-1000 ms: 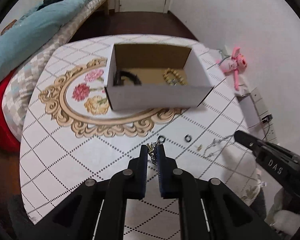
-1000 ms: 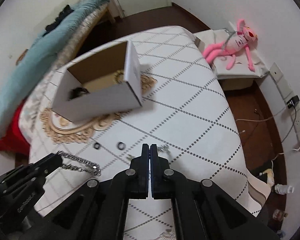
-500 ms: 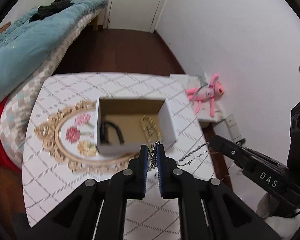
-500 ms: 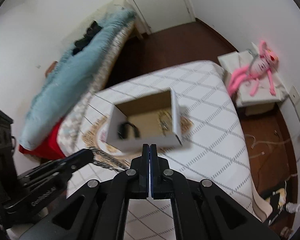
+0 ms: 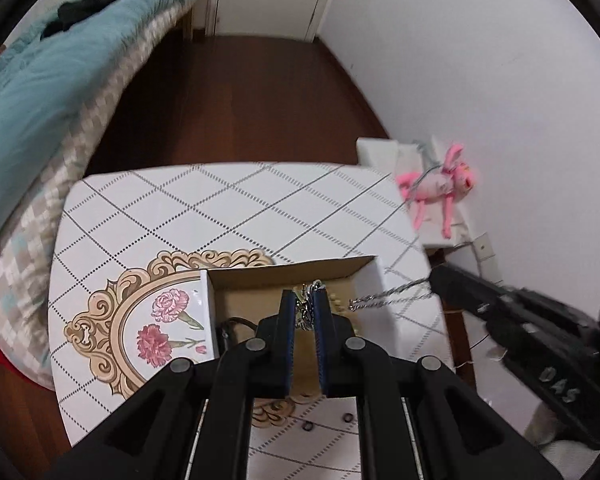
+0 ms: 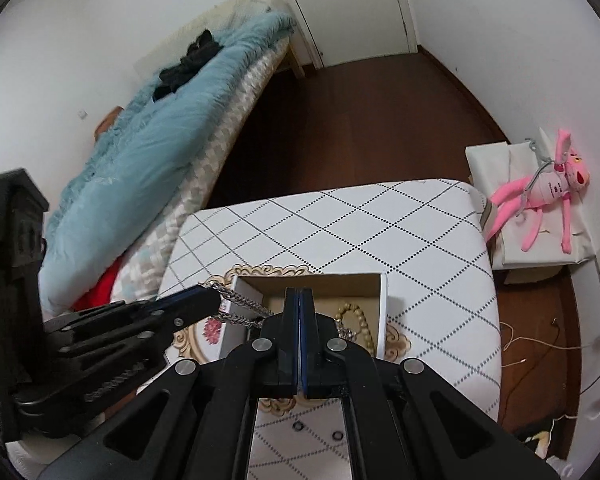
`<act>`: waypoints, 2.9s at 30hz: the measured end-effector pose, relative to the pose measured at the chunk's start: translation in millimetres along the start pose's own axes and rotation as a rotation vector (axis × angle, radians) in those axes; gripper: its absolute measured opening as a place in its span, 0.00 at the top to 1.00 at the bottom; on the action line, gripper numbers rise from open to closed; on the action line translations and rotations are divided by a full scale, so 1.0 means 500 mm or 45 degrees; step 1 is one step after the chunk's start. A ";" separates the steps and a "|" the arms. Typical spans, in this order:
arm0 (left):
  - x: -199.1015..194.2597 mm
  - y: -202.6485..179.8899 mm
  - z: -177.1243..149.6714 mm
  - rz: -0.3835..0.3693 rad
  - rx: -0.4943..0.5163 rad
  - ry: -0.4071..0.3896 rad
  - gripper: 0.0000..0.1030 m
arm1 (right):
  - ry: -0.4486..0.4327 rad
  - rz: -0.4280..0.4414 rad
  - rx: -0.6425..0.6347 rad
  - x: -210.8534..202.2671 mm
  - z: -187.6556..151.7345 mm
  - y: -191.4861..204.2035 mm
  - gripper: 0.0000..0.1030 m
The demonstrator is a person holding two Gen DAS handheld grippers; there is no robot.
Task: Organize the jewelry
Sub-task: 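Carry both silver chains over the box and open both tools to drop them, then lift both tools away from the box, then pinch a small black ring with the left tool while the right tool pinches the other ring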
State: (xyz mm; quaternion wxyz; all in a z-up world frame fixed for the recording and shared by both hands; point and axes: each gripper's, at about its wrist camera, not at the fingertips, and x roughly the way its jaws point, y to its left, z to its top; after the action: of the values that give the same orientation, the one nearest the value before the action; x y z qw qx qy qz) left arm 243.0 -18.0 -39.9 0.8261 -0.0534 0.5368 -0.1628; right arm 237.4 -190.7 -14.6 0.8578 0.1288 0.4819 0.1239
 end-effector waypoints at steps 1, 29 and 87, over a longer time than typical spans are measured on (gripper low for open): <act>0.019 0.008 0.006 0.005 -0.002 0.028 0.94 | 0.014 -0.007 0.002 0.015 0.009 -0.002 1.00; 0.064 0.108 -0.057 0.463 -0.079 -0.011 0.00 | 0.283 -0.411 -0.117 0.193 -0.033 -0.032 0.08; -0.095 0.025 -0.307 0.505 -0.095 -0.146 0.00 | 0.032 -0.404 0.007 -0.084 -0.281 -0.015 0.04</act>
State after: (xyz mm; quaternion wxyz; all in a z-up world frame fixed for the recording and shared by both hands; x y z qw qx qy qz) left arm 89.1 22.6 -66.4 0.8687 0.0135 0.4945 0.0265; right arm 96.0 -197.7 -54.3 0.8602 0.0517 0.5072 -0.0130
